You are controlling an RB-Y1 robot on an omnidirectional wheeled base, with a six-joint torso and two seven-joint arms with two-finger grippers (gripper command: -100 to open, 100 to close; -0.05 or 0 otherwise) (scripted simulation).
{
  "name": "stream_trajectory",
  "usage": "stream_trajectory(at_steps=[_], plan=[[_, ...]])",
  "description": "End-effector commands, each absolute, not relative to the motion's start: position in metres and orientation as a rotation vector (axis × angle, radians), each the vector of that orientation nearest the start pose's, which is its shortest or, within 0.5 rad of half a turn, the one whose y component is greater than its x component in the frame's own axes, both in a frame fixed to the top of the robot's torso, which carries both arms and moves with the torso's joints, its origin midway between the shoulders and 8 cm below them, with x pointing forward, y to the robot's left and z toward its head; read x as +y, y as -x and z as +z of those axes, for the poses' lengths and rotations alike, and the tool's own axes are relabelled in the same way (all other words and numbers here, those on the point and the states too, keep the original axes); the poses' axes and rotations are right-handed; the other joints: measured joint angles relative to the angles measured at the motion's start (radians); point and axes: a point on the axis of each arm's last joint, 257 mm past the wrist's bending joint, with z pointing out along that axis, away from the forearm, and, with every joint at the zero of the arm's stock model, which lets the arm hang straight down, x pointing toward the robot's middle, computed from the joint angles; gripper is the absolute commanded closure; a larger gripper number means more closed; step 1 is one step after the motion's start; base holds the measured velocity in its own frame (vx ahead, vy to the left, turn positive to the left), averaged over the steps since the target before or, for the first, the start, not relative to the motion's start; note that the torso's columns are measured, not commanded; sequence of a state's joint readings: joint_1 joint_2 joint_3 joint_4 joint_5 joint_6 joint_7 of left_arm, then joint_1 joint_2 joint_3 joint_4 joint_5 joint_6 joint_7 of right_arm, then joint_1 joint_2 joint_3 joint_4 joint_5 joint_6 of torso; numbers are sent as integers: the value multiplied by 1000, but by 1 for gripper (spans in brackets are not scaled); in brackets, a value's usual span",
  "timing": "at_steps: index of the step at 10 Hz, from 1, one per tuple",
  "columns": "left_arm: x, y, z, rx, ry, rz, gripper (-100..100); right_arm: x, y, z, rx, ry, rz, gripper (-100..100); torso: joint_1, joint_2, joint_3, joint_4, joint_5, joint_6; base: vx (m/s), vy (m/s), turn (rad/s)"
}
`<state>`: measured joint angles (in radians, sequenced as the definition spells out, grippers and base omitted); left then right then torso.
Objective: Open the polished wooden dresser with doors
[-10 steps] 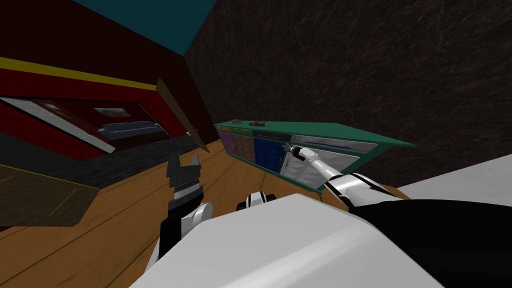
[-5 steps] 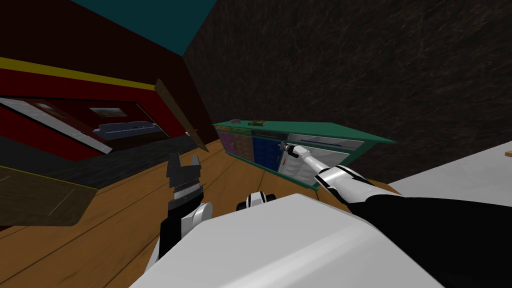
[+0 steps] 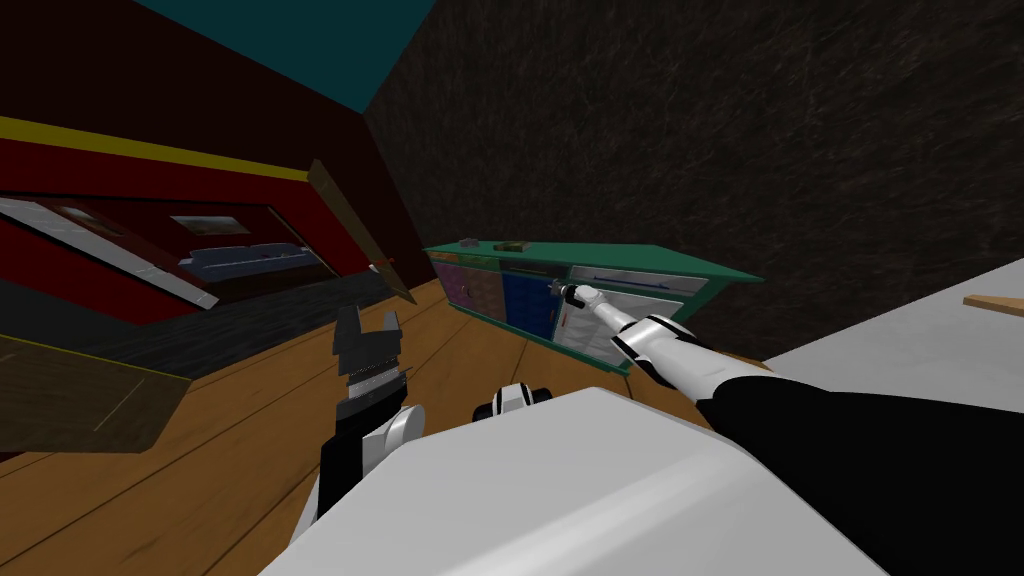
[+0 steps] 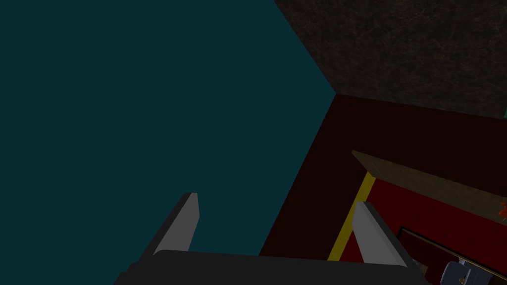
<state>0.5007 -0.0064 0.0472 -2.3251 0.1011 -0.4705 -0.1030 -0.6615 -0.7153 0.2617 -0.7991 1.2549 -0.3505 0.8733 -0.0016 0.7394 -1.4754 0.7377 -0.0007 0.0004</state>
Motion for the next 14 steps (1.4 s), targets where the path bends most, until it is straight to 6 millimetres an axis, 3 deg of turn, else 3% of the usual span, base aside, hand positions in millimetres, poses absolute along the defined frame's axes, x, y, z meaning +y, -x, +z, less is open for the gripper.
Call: stream_trajectory(at_steps=[1, 3, 4, 6, 8, 9, 10, 11, 12, 14], plan=[[306, -334, 40, 560, 668, -1228, 0, -353, -689, -181, 1383, 1345, -764, 100, 0, 3, 2, 2, 0, 0, -95, -14, 7], [306, -334, 40, 560, 668, -1228, 0, -346, -704, -149, 1345, 1326, -784, 100, 3, -3, -2, 0, 1, 0, -20, -4, 2], [306, -334, 40, 560, 668, -1227, 0, -314, -706, -171, 1332, 1398, -759, 100, 2, -5, -3, -1, 1, 0, -123, -45, -92], [306, -334, 40, 560, 668, -1228, 0, -318, -716, -165, 1353, 1410, -780, 100, 0, 2, 2, 2, 0, 0, -110, -36, -11], [306, -334, 40, 560, 668, -1227, 0, -303, -730, -127, 1296, 1403, -804, 100, 4, -5, -3, 0, 1, -1, -8, -1, 0], [306, -334, 40, 560, 668, -1227, 0, -303, -731, -125, 1293, 1402, -805, 100, 3, -6, -3, -1, 1, -1, 15, 4, -1], [306, -334, 40, 560, 668, -1227, 0, -270, -735, -138, 1277, 1465, -789, 100, 2, -5, -3, -1, 1, -1, -113, -70, -81], [306, -334, 40, 560, 668, -1227, 0, -262, -738, -132, 1249, 1502, -807, 100, -3, 3, 2, 1, -1, 0, -165, -52, -38], [306, -334, 40, 560, 668, -1228, 0, -270, -743, -123, 1261, 1502, -829, 100, 0, 6, 4, 3, 0, 0, -91, -6, 5], [306, -334, 40, 560, 668, -1228, 0, -265, -751, -94, 1235, 1483, -852, 100, 4, -5, -3, -1, 2, -1, -4, 5, 0]])
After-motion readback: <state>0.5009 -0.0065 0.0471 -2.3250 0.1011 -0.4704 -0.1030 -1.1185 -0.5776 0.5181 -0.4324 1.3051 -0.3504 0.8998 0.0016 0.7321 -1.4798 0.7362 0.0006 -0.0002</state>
